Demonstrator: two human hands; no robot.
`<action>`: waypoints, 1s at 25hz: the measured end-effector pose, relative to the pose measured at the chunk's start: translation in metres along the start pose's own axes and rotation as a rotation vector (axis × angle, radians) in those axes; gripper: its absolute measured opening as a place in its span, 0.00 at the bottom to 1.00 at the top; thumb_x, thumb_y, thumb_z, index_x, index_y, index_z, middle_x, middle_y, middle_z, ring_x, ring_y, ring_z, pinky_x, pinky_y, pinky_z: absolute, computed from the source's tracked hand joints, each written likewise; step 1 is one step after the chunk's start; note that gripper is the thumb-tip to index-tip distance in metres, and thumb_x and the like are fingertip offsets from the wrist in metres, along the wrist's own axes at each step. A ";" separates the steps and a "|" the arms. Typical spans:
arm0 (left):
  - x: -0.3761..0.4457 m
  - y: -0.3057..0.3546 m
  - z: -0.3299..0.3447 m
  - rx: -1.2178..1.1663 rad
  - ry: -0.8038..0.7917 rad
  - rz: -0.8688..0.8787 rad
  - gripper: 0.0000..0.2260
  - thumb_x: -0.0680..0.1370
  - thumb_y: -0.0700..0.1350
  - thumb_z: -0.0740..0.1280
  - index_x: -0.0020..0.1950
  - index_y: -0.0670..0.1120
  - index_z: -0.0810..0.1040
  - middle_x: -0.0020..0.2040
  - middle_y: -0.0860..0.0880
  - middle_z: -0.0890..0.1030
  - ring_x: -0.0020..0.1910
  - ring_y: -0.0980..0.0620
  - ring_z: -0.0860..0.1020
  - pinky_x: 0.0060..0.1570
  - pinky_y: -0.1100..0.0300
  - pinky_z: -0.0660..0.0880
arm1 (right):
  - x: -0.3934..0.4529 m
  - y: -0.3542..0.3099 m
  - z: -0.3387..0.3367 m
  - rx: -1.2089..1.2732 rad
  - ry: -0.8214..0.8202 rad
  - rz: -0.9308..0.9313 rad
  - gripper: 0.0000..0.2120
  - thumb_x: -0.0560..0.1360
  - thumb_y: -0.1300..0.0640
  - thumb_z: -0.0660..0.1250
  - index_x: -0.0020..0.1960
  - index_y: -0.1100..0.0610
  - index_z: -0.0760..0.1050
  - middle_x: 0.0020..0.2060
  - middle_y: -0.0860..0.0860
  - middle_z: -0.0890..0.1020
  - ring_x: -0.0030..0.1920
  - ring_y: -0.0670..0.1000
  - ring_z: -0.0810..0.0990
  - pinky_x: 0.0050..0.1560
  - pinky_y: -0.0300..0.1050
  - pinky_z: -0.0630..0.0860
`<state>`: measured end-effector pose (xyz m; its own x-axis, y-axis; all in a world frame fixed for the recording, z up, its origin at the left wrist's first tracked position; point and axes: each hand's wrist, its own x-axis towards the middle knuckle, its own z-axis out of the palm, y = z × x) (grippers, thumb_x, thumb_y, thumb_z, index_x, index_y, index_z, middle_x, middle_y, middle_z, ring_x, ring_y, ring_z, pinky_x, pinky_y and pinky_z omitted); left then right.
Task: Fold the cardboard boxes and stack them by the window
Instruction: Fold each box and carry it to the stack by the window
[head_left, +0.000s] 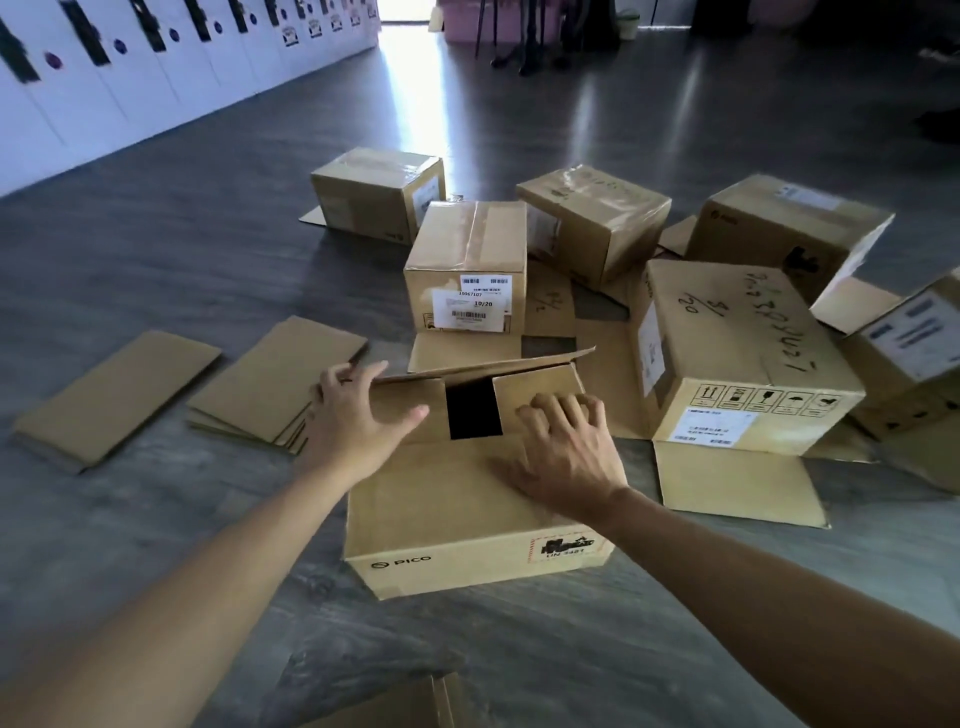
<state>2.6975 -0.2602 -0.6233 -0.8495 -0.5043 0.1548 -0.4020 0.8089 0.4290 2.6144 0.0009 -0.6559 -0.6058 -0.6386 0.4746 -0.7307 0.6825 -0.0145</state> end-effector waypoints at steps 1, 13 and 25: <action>-0.009 -0.001 0.001 0.097 -0.020 0.017 0.35 0.69 0.74 0.64 0.72 0.58 0.70 0.73 0.45 0.63 0.70 0.40 0.64 0.66 0.42 0.68 | 0.001 0.000 -0.002 0.000 0.048 -0.011 0.32 0.75 0.30 0.58 0.61 0.56 0.74 0.57 0.56 0.77 0.57 0.59 0.74 0.59 0.60 0.67; -0.066 -0.004 0.031 0.396 -0.423 0.134 0.40 0.73 0.74 0.37 0.81 0.56 0.37 0.81 0.45 0.35 0.79 0.43 0.34 0.77 0.40 0.38 | -0.005 0.020 0.014 0.064 -0.569 0.186 0.37 0.78 0.29 0.45 0.81 0.45 0.45 0.81 0.49 0.43 0.80 0.52 0.39 0.78 0.59 0.44; -0.046 -0.008 0.033 0.247 -0.075 0.000 0.23 0.78 0.67 0.57 0.64 0.53 0.70 0.64 0.45 0.70 0.63 0.44 0.70 0.54 0.49 0.75 | 0.003 0.028 0.014 0.089 -0.299 0.386 0.26 0.78 0.36 0.59 0.71 0.49 0.70 0.70 0.52 0.70 0.69 0.56 0.65 0.64 0.57 0.65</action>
<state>2.7289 -0.2338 -0.6630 -0.8688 -0.4879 0.0847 -0.4653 0.8628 0.1976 2.5879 0.0131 -0.6676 -0.8916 -0.4283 0.1467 -0.4516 0.8646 -0.2205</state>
